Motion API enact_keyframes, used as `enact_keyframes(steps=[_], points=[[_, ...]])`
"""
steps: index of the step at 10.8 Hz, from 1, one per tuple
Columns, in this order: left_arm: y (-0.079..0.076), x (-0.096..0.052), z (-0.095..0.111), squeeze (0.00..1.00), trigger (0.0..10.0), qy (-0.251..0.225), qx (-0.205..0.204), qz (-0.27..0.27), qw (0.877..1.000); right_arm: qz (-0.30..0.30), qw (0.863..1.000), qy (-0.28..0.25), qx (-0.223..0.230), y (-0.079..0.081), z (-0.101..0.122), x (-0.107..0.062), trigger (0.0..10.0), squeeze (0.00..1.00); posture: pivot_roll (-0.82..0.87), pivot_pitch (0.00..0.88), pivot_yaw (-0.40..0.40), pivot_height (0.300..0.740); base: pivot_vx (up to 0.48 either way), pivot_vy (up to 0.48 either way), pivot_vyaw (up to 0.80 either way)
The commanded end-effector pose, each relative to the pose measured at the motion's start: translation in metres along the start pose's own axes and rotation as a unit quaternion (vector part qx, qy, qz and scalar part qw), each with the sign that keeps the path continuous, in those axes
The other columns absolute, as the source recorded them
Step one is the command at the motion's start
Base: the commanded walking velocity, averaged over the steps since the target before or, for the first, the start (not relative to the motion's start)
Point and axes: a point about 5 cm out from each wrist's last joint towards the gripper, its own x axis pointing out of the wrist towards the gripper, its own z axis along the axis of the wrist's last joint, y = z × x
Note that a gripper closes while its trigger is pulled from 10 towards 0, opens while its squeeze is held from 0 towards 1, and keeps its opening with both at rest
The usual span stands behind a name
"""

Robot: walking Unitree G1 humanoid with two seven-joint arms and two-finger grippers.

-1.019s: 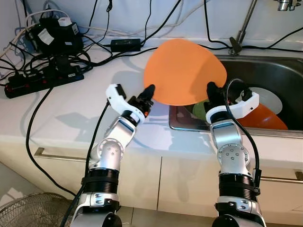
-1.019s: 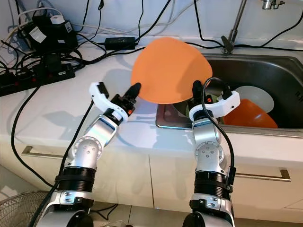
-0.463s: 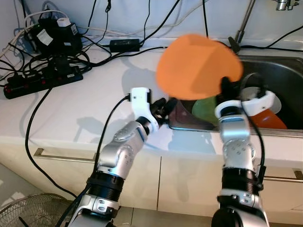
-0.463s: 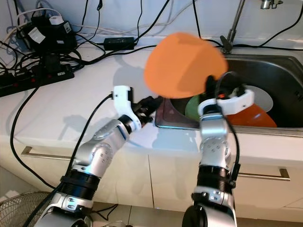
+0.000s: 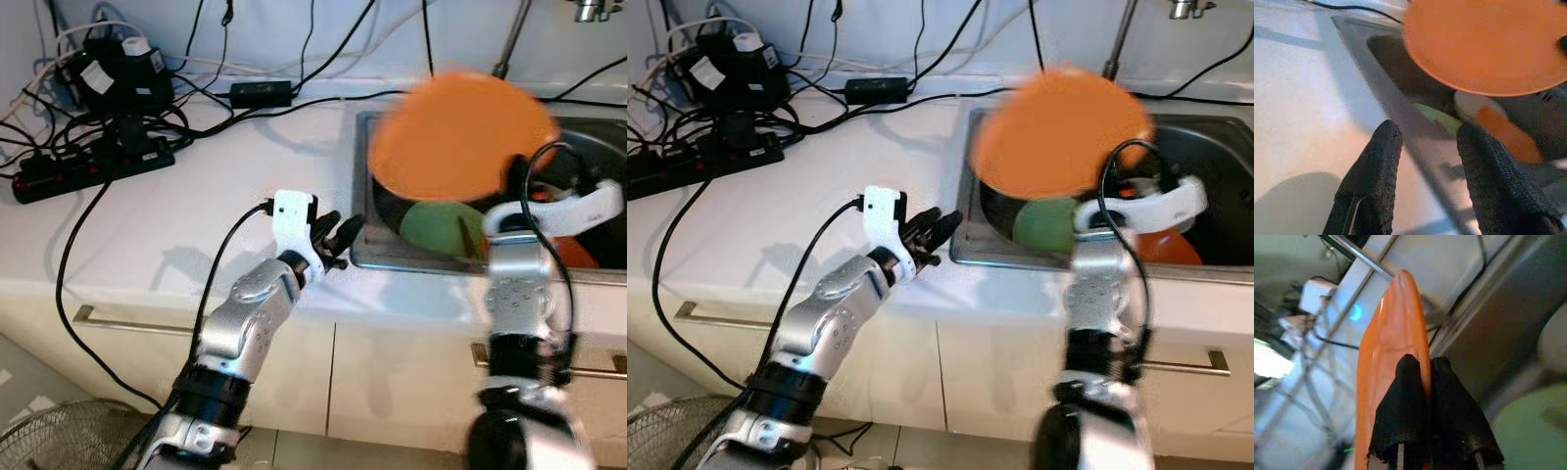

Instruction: Kitchen organization

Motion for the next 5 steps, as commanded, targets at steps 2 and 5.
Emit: enact_keyframes(steps=[2,5], points=[[0.006,-0.008,-0.002,0.0,10.0,0.014,0.026,0.006,1.0,0.023,0.995,-0.043,-0.086,0.012,0.013,0.006,10.0,0.0,0.08,0.0,0.055,0.74,0.0,0.0,0.0],[0.01,-0.019,-0.002,0.0,10.0,0.032,0.056,-0.002,0.998,0.06,0.959,-0.085,-0.264,0.025,0.017,0.01,10.0,0.0,0.09,0.0,0.056,0.74,0.0,0.0,0.0]])
